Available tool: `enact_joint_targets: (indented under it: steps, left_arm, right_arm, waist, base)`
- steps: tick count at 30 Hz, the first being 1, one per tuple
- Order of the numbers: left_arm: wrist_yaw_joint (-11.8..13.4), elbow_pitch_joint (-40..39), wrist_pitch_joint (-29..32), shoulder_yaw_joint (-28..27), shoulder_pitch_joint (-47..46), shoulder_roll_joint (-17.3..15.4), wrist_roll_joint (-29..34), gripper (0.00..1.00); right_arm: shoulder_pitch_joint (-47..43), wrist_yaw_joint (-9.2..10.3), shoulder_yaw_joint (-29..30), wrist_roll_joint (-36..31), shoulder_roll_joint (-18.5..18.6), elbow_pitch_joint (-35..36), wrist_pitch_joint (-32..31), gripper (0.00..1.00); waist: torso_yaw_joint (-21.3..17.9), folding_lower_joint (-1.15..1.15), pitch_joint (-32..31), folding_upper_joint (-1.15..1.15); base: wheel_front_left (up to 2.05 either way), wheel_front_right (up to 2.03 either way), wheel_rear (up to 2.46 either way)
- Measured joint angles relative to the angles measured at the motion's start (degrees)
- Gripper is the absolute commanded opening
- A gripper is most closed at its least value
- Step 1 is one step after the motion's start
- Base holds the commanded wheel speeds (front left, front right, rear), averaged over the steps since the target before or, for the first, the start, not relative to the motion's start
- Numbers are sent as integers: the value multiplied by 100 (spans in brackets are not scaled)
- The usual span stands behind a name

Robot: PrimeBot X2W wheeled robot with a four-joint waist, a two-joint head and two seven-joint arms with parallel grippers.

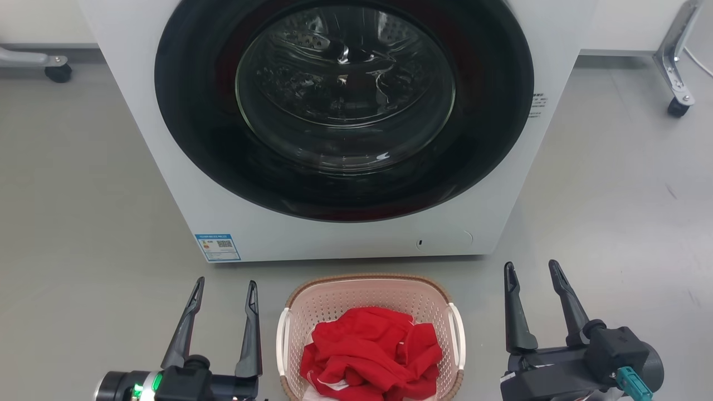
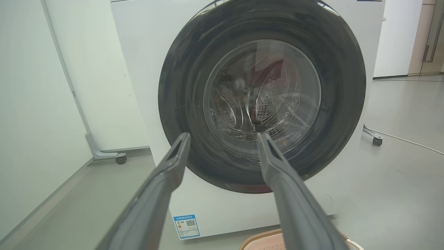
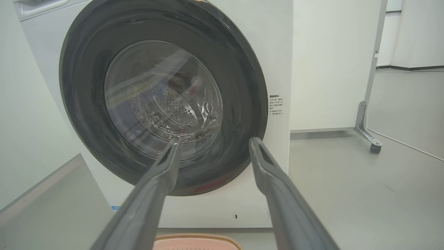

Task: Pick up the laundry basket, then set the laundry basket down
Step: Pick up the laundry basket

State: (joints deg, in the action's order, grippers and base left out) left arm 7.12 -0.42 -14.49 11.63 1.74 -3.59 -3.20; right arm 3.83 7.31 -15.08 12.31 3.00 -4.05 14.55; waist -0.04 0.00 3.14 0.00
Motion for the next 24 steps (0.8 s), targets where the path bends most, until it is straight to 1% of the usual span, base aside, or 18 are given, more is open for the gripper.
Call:
enact_joint_targets:
  steps: [11,17,24]
  left_arm:
    - [0,-12,0,0,-79,10,-26,100]
    - [0,51,0,-5,-438,21,-70,100]
    - [-8,370,0,24,-949,42,-119,100]
  right_arm:
    - [57,-2,29,0,-2,91,0,100]
    - [396,-51,99,3,-3,90,1,100]
    - [849,-98,247,100,-2,-109,15,100]
  waist:
    - [-2,0,356,0]
    - [-6,1,714,0]
    - [-12,1,1237,0]
  base:
    - [0,0,0]
    - [0,0,0]
    - [0,0,0]
